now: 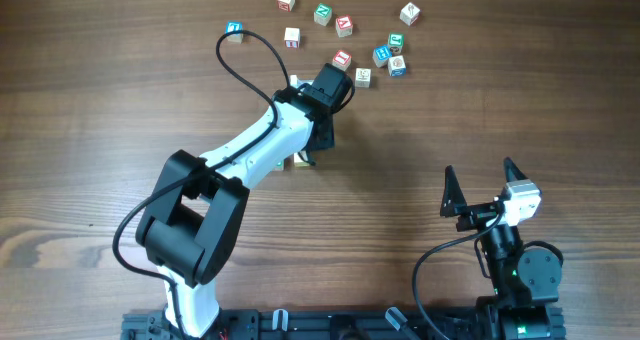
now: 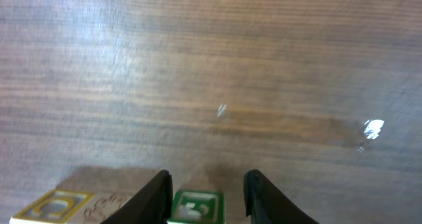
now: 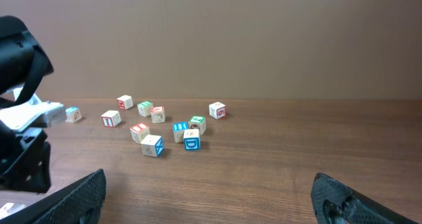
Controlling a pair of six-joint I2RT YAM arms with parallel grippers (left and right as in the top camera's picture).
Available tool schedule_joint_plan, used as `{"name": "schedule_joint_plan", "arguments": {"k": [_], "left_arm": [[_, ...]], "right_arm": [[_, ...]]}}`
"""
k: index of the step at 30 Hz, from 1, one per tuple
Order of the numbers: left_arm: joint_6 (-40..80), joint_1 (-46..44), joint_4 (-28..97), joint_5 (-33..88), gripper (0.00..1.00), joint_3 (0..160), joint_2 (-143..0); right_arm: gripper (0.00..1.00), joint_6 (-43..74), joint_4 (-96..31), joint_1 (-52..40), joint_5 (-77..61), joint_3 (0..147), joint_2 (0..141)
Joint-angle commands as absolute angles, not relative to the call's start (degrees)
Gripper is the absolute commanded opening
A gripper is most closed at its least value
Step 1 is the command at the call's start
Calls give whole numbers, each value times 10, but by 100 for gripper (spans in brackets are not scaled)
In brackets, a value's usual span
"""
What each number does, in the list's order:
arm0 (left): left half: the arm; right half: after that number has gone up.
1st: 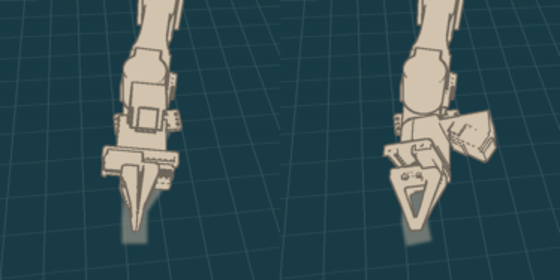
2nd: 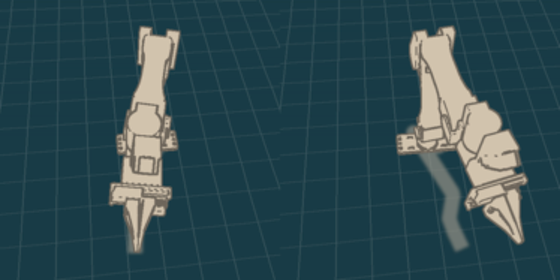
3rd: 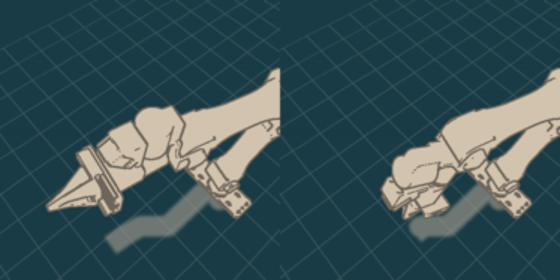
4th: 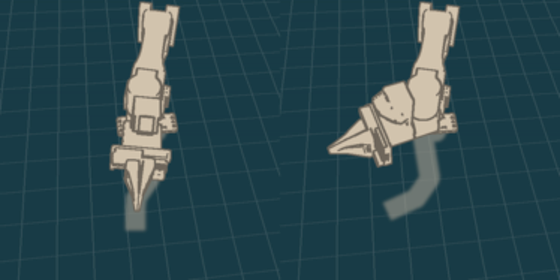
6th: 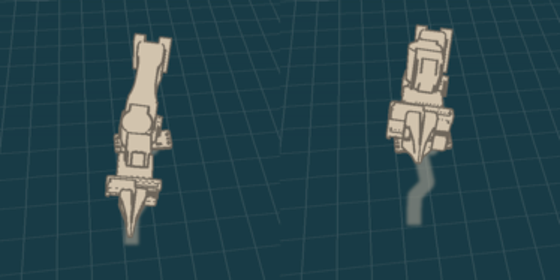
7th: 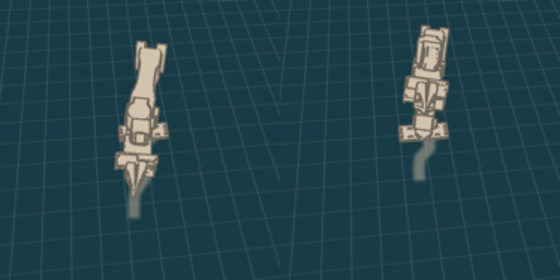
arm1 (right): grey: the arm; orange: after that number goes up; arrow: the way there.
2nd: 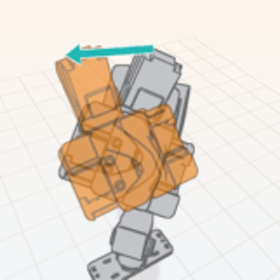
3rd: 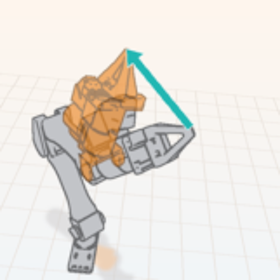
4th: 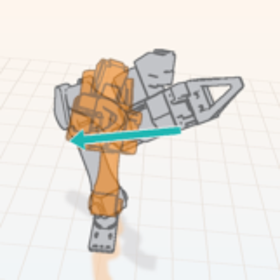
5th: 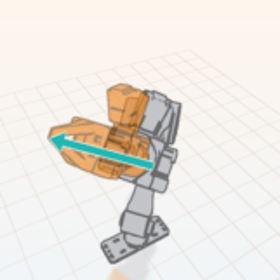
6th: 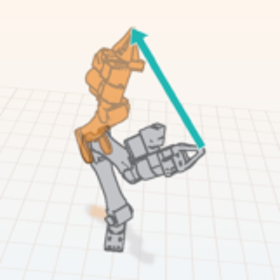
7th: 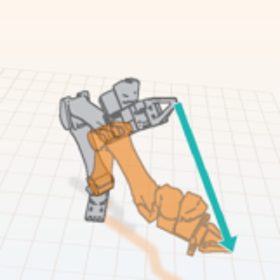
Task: Form a horizontal line
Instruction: 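Carry the E block toward the two-block row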
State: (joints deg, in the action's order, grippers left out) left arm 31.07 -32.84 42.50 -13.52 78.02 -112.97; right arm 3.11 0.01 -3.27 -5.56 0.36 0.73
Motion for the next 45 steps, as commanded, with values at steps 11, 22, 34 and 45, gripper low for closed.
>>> {"name": "schedule_joint_plan", "arguments": {"k": [11, 22, 34, 45], "left_arm": [[318, -335, 429, -16, 4, 755, -1131], [318, -335, 433, -61, 4, 740, -1132], [335, -335, 459, -80, 4, 740, -1132], [333, -335, 471, -81, 4, 740, -1132]], "right_arm": [[100, 26, 4, -30, -63, 3, 3], [100, 26, 4, -30, -63, 3, 3], [100, 26, 4, -30, -63, 3, 3], [100, 26, 4, -30, -63, 3, 3]]}}
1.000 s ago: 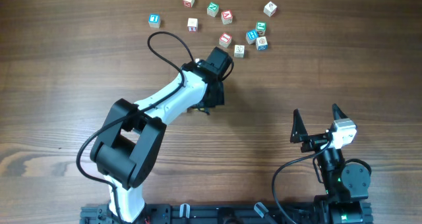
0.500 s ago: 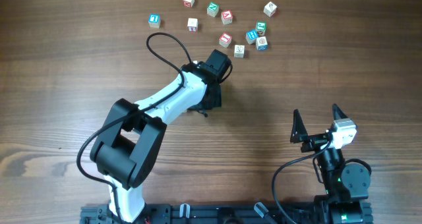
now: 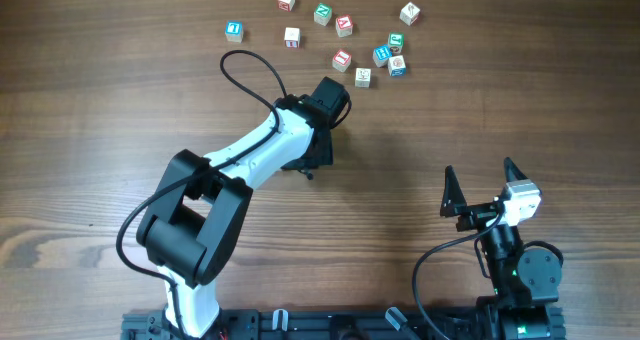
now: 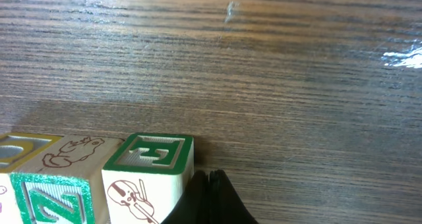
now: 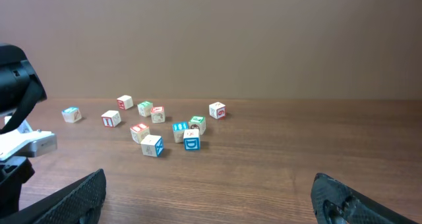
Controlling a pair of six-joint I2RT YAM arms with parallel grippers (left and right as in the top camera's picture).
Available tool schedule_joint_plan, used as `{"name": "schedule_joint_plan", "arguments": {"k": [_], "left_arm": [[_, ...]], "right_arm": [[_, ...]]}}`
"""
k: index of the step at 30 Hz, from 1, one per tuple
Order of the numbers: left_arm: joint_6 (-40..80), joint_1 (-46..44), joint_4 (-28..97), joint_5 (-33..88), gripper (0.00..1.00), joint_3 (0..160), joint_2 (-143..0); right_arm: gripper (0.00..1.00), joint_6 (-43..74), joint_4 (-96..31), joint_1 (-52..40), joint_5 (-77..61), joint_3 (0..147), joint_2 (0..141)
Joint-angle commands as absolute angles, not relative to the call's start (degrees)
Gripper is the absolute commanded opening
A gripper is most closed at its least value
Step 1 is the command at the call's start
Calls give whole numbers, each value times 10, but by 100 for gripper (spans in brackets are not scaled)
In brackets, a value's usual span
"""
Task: Form a horizontal line
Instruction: 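Carry the E block toward the two-block row, then lower the E block right of the green Z block and adjust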
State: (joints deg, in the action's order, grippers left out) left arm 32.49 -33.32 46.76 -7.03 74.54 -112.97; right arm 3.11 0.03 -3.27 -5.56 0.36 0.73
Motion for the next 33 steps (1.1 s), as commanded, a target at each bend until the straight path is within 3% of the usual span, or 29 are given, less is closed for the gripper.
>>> {"name": "schedule_joint_plan", "arguments": {"k": [1, 12, 17, 20, 26, 33], "left_arm": [[333, -335, 472, -81, 4, 740, -1132], [335, -335, 480, -87, 5, 740, -1132], [335, -335, 401, -84, 9, 740, -1132], [335, -327, 353, -114, 4, 740, -1132], [335, -292, 308, -142, 4, 740, -1132], [270, -252, 335, -75, 4, 740, -1132]], "right_arm": [[100, 26, 4, -30, -63, 3, 3], [100, 26, 4, -30, -63, 3, 3], [100, 26, 4, -30, -63, 3, 3], [100, 26, 4, -30, -63, 3, 3], [100, 26, 4, -30, -63, 3, 3], [100, 26, 4, -30, -63, 3, 3]]}}
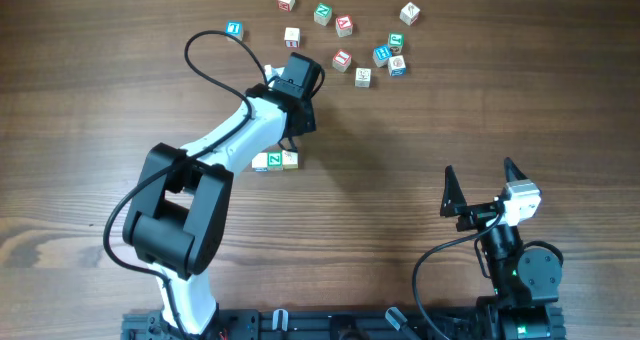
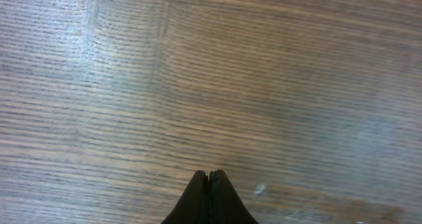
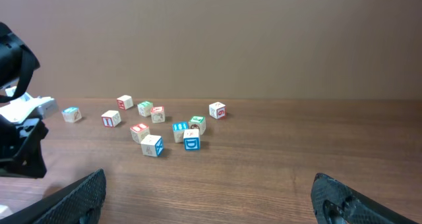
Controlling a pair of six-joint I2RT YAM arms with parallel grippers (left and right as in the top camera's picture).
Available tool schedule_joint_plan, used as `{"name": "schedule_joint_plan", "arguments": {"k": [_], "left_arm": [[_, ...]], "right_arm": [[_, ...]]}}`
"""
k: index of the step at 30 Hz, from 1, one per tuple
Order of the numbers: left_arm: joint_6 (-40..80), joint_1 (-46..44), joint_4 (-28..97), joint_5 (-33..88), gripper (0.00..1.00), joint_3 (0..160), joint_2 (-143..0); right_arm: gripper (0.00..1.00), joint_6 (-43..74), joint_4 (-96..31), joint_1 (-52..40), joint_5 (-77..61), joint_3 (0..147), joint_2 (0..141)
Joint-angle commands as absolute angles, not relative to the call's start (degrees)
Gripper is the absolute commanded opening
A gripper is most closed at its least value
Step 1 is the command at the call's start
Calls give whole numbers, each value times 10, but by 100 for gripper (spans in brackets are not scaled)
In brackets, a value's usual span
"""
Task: Form a horizontal line
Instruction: 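Lower the E block right of the green Z block and adjust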
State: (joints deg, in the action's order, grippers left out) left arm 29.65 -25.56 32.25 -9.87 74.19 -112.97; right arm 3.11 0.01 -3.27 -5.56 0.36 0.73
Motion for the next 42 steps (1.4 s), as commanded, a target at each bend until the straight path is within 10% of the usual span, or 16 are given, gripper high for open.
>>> {"name": "schedule_joint_plan", "arguments": {"k": [1, 42], "left_arm": [[270, -252, 346, -75, 4, 740, -1132], [270, -253, 431, -53, 4, 740, -1132]], "right_arm": [[100, 26, 4, -30, -63, 3, 3], [100, 26, 4, -30, -63, 3, 3]]}}
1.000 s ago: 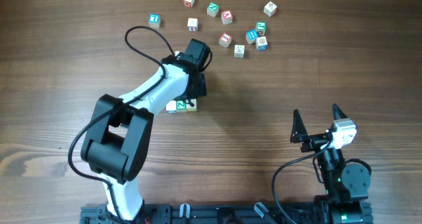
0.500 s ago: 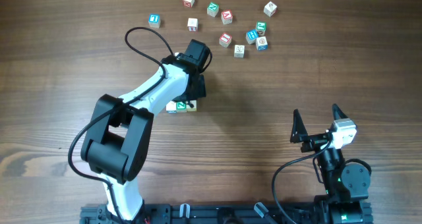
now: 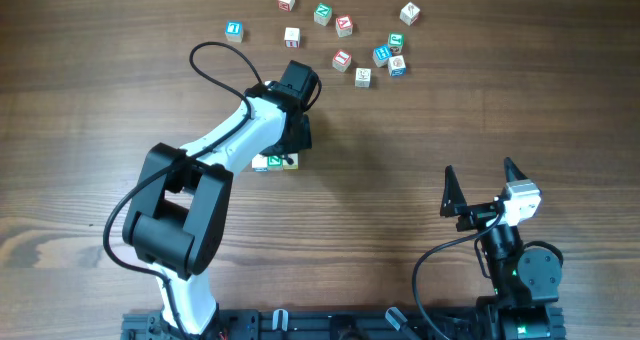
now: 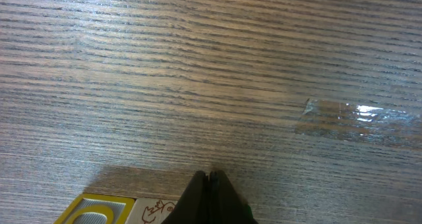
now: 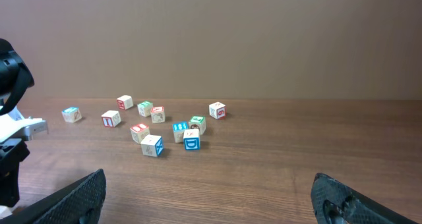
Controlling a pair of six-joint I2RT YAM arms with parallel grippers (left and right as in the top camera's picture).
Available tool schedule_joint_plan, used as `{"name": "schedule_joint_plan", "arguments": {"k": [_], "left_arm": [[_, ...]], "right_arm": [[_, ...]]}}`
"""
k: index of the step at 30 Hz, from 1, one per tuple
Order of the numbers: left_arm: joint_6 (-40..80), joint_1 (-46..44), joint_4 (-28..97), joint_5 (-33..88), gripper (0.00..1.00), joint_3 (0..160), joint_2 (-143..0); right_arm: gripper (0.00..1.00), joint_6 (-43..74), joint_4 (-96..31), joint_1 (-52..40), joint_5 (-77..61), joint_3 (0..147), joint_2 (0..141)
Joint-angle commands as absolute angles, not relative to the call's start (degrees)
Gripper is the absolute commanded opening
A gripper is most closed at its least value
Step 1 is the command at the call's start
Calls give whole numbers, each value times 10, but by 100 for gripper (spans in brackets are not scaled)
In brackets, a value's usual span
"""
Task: Form a horizontal line
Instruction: 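Lower the E block right of the green Z block and adjust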
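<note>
A short row of letter blocks (image 3: 275,162) lies in the middle of the table, partly under my left wrist. My left gripper (image 4: 210,179) is shut with nothing in it, its tips low over the wood just behind the row. The left wrist view shows a yellow-topped block (image 4: 99,211) and a block with a red drawing (image 4: 155,212) at its bottom edge. Several loose blocks (image 3: 342,60) are scattered at the far side. My right gripper (image 5: 211,194) stands open and empty near the front right.
The left arm (image 3: 225,150) and its black cable (image 3: 205,65) stretch across the table's left half. One loose block (image 3: 233,30) lies apart at the far left of the scatter. The right arm's base (image 3: 520,270) is at the front edge.
My left gripper, still shut, has moved from bare wood behind the row back toward the row, whose blocks now show at the bottom of its view. The right arm has not moved.
My left gripper stood open around a green block at the row's end. It was then shut and empty beside that block, which stayed in the row. It was then over bare wood farther back, and now sits close behind the row again.
</note>
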State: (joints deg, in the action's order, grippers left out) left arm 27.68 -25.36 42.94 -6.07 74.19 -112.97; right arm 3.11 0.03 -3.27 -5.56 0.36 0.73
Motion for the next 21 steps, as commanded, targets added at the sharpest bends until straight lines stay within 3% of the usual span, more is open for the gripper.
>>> {"name": "schedule_joint_plan", "arguments": {"k": [1, 11, 16, 21], "left_arm": [[270, -253, 431, -53, 4, 740, -1132], [270, -253, 430, -54, 4, 740, -1132], [271, -253, 340, -53, 4, 740, -1132], [274, -273, 339, 17, 4, 740, -1132]], "right_arm": [[100, 26, 4, -30, -63, 3, 3], [100, 26, 4, -30, -63, 3, 3], [100, 26, 4, -30, -63, 3, 3], [100, 26, 4, -30, -63, 3, 3]]}}
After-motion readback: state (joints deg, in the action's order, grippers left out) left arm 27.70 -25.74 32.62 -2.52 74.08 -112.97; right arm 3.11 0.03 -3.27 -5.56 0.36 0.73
